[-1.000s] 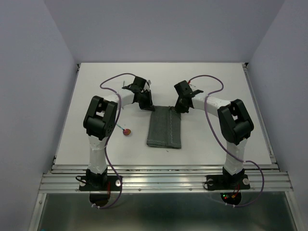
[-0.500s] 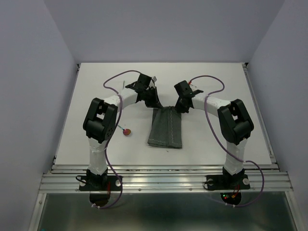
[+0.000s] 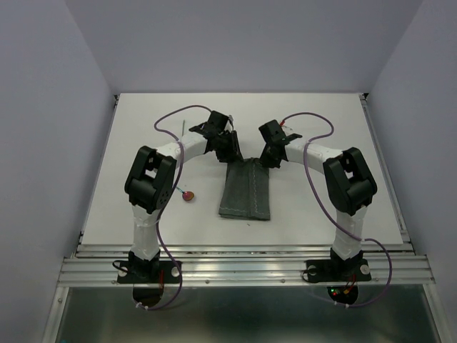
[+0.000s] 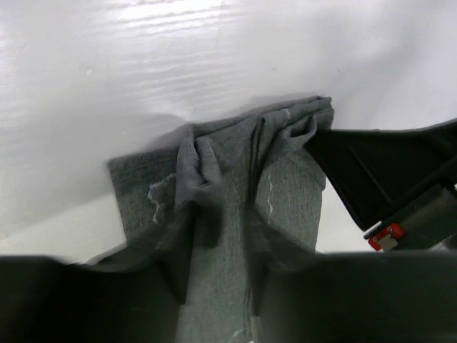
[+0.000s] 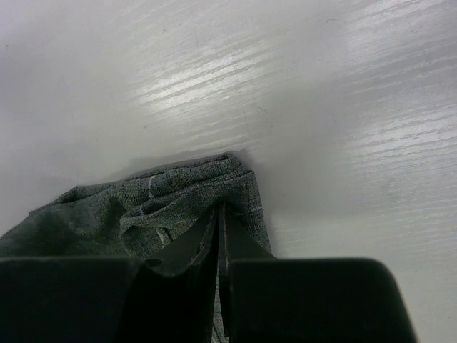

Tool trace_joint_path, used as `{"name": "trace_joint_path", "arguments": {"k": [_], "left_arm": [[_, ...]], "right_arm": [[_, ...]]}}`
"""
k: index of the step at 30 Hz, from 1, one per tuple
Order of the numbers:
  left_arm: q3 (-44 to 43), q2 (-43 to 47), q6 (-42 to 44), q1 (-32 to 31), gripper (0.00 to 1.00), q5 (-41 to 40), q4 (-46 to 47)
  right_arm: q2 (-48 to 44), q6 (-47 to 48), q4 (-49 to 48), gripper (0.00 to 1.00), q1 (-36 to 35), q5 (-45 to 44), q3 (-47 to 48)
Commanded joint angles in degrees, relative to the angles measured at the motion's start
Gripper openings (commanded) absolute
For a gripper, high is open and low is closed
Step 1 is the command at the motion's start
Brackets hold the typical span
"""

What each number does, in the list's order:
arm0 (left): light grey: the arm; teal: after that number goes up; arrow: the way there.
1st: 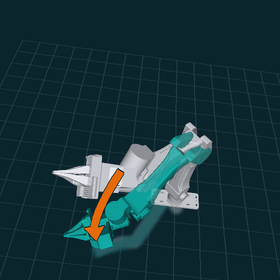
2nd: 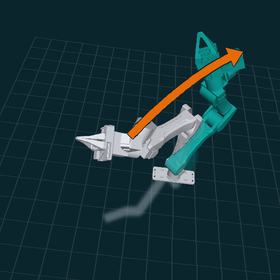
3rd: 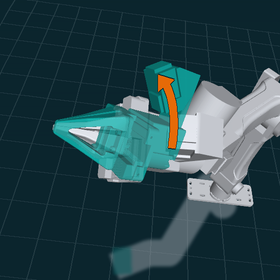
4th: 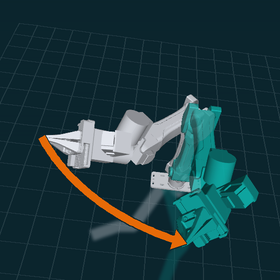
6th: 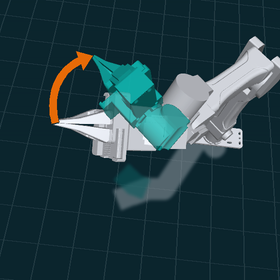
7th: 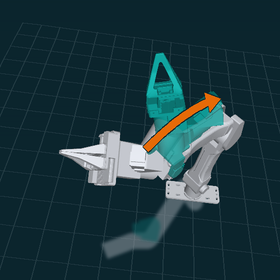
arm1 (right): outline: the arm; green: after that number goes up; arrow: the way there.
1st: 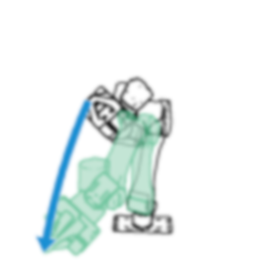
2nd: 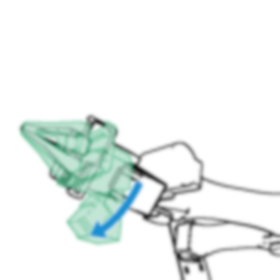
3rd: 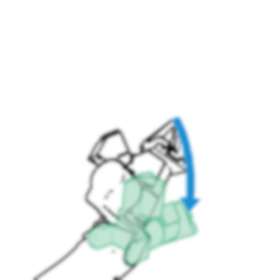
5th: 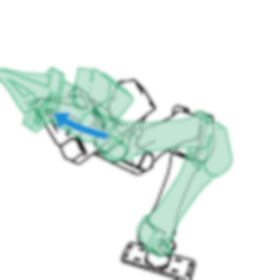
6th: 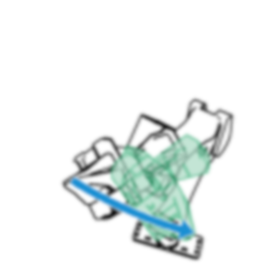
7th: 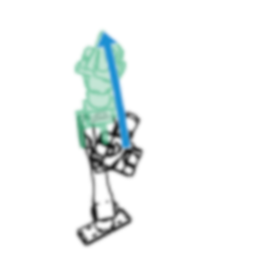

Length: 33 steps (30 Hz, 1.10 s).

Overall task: Fold the napkin into a case and place the utensils inside
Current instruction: Pick up the 2/3-rectangle-folded napkin from the center of the board.

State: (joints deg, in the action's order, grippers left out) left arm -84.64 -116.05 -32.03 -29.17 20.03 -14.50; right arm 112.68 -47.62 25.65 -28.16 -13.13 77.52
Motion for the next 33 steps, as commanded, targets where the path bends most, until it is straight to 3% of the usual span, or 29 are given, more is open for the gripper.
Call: {"name": "trace_joint_path", "arguments": {"k": [1,2,4,10,24,30,33], "left_arm": [[-1.23,4.6,1.45,-0.1,0.58,-7.63,-2.63],[-0.53,4.78,1.62,-0.1,0.68,-9.55,-3.07],[0.79,4.87,1.71,-0.1,0.73,-10.71,-3.25],[3.69,5.13,1.62,-0.89,0.74,-15.02,-3.6],[3.52,0.04,-0.93,-5.46,0.51,-19.15,-5.1],[-0.51,-3.74,-0.4,-5.46,0.3,-22.05,-7.29],[-1.32,-3.84,0.56,-5.46,0.31,-22.4,-8.0]], "right_arm": [[-0.97,0.24,2.56,0.08,0.04,-1.29,-1.58],[-0.97,0.24,2.48,0.08,0.04,-1.2,-1.67],[-0.98,0.24,2.3,0.08,0.04,-0.94,-1.67],[-0.8,0.42,2.13,0.08,0.04,-0.76,-1.75],[-2.03,-0.02,2.12,0.08,0.04,-1.11,-2.63],[-3.52,-0.28,2.04,0.08,0.04,-1.03,-3.86],[-4.22,-0.46,1.95,0.08,0.04,-1.03,-4.74]]}}
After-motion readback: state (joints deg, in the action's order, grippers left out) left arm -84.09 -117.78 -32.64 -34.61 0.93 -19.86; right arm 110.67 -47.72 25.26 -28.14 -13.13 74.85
